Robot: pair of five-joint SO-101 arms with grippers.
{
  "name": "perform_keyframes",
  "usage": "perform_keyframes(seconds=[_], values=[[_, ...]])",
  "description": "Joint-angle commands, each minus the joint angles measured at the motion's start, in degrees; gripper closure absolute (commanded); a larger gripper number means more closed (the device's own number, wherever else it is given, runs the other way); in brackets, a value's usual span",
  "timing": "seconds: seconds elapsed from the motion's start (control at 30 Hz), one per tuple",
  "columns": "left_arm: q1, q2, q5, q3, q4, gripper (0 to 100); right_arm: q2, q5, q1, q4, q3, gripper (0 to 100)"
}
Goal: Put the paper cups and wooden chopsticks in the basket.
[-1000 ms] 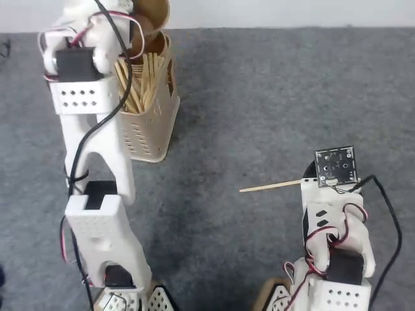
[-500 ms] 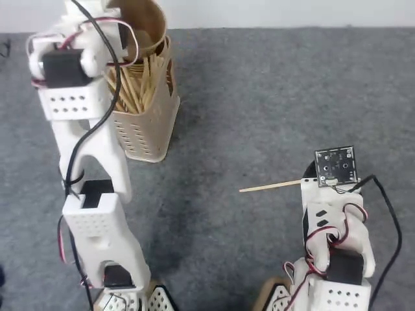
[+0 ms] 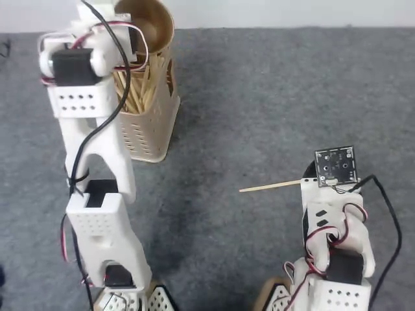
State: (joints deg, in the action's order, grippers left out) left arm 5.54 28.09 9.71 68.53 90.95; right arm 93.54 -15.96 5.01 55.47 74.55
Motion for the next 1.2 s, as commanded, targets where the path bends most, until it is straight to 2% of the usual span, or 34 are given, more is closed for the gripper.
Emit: perform_keyframes(seconds=[0.0,0.1,0.17,0.47,0.73,0.9,1.0,1.17], values=[[0.18,-0.70,3.16,-0.13,-1.58,88,0.48,0.09,-0.57,-1.10,-0.26,90.6],[1.14,-1.23,7.30,1.45,-2.20,84,0.48,0.09,-0.57,-1.10,-0.26,90.6],[2.02,-0.97,7.38,3.74,-2.29,82,0.48,0.09,-0.57,-1.10,-0.26,90.6],[4.40,3.60,7.12,6.11,-9.67,82,0.48,0.09,-0.57,-1.01,-0.26,90.6],[4.48,6.77,3.69,6.37,-16.70,82,0.48,-0.44,-2.51,-0.84,-0.09,90.6],[3.69,6.15,2.90,6.99,-11.87,82,0.48,-3.78,-4.97,-1.19,1.23,90.6],[2.11,5.36,-2.29,8.48,-9.23,82,0.57,-3.69,-4.88,-1.10,1.05,90.6],[1.23,7.38,-3.78,0.92,-9.23,82,0.57,-3.69,-4.88,-0.84,1.14,90.6]])
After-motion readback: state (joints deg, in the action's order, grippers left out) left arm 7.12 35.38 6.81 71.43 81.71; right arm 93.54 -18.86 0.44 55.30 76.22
